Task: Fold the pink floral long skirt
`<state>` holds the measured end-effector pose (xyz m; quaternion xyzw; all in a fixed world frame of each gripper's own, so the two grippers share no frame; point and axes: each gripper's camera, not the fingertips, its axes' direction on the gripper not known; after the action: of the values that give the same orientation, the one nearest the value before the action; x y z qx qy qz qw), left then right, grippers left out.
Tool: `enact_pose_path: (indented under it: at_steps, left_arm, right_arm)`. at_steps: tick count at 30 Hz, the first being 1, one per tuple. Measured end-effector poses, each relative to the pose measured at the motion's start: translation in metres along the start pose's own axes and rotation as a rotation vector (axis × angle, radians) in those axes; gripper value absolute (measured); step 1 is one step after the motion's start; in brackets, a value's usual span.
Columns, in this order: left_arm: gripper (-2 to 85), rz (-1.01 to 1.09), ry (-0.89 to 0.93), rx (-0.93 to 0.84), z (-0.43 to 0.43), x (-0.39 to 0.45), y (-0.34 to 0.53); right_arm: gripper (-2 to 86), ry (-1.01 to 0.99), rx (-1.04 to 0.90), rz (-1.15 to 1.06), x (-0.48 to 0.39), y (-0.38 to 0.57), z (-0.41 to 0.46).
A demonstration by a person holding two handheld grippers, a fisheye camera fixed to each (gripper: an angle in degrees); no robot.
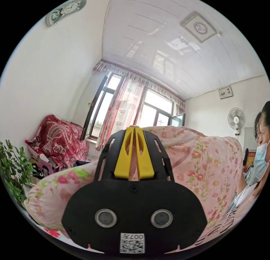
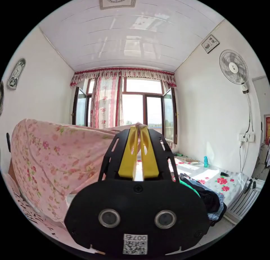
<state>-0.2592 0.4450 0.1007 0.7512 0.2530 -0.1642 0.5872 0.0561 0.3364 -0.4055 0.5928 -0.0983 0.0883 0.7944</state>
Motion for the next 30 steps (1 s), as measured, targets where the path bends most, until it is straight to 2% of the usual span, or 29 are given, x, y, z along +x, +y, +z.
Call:
enact_pose_path:
  at_steps: [7, 10, 14, 18, 22, 26, 28, 30]
  left_arm:
    - [-1.0, -0.114, -0.180, -0.495, 0.073, -0.067, 0.141]
    - [-1.0, -0.187, -0.180, -0.608, 0.106, -0.088, 0.175]
    - [-0.9, -0.294, -0.180, -0.636, 0.161, -0.110, 0.184]
    - [0.0, -0.336, -0.163, -0.630, 0.258, -0.125, 0.156]
    - [7.3, -0.316, -0.179, -0.763, 0.336, -0.138, 0.162]
    - [10.1, -0.262, -0.242, -0.926, 0.337, -0.150, 0.216]
    - [10.3, -0.270, -0.297, -1.041, 0.298, -0.157, 0.263]
    - [10.4, -0.296, -0.334, -1.113, 0.252, -0.153, 0.298]
  right_arm:
    - [-0.3, -0.081, -0.357, 0.011, 0.002, 0.104, 0.125]
    - [-0.3, -0.115, -0.455, 0.031, -0.002, 0.117, 0.181]
    - [-0.2, -0.092, -0.513, 0.062, -0.010, 0.106, 0.265]
    - [0.0, 0.001, -0.506, 0.146, -0.018, 0.067, 0.380]
    - [1.2, 0.064, -0.560, 0.138, -0.035, 0.082, 0.480]
    - [3.4, -0.047, -0.785, 0.095, -0.051, 0.171, 0.529]
    - [4.8, -0.130, -0.982, 0.071, -0.067, 0.253, 0.526]
    - [5.8, -0.208, -1.098, 0.047, -0.084, 0.312, 0.502]
